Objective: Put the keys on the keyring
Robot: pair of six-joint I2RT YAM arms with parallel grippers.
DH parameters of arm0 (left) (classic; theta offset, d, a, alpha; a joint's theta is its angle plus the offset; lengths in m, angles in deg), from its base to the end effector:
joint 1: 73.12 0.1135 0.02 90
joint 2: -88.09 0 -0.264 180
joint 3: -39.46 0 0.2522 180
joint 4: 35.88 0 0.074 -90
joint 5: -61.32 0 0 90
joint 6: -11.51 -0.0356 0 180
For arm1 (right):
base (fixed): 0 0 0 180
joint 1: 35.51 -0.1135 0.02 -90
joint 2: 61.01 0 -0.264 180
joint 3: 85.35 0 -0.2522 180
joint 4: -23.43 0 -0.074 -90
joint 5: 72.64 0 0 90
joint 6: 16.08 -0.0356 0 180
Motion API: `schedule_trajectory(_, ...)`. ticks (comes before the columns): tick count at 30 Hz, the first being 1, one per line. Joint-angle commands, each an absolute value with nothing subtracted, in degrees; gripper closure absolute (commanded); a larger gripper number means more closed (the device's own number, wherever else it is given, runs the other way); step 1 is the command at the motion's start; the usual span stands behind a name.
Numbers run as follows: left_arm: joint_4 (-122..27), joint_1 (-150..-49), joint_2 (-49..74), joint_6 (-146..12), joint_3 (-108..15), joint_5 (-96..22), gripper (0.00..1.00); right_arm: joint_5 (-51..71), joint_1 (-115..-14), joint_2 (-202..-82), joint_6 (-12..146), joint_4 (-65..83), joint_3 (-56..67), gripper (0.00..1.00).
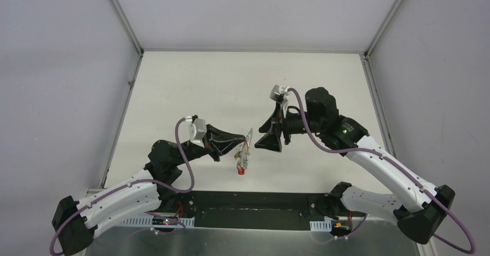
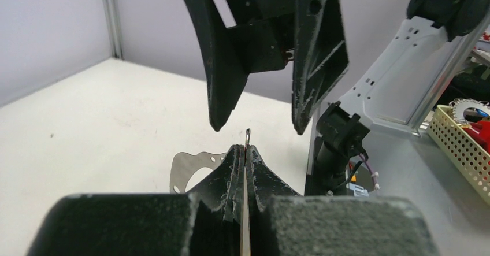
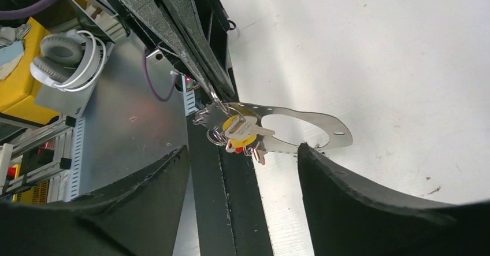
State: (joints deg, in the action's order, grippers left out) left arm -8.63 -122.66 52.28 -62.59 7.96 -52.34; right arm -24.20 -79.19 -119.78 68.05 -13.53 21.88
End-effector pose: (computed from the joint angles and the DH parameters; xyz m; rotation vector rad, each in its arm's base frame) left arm 0.0901 -0.1276 0.2906 0.7343 1.0740 -1.2305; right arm 0.1432 0.1694 0.3610 -1.1371 1.7500 1.2592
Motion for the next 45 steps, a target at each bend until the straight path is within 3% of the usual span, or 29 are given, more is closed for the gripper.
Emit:
schedule_trajectory(1, -15.53, -122.90, 51.59, -62.89, 2.35, -49.28, 1.00, -20.24, -79.11, -118.40, 68.50, -12.92, 22.82, 0.28)
schedule_trajectory(9, -29.84, -122.96, 45.12, -64.14, -3.82, -48.79, 1.00, -15.37, -78.80, -116.14, 67.68, -12.92, 24.75, 0.18)
schedule_trajectory(22, -26.66, -122.95, 32.79, -63.40, -4.62, -44.83, 1.00, -15.61, -78.24, -115.80, 66.22, -11.71, 26.10, 0.10)
schedule_trajectory(35, -39.42, -122.91, 39.50, -63.29, 0.35, -32.56, 1.00, -17.79, -77.46, -116.21, 64.99, -9.90, 27.16, 0.06)
schedule_trajectory(38, -43.51, -122.93, 42.33, -62.74, 1.14, -30.06, 0.87, -17.86, -77.14, -116.43, 64.71, -9.57, 27.25, 0.05)
schedule_trajectory(45, -52.73, -122.90, 48.86, -61.85, 0.90, -25.13, 0.34, -19.15, -75.98, -117.31, 63.58, -6.33, 27.86, 0.01)
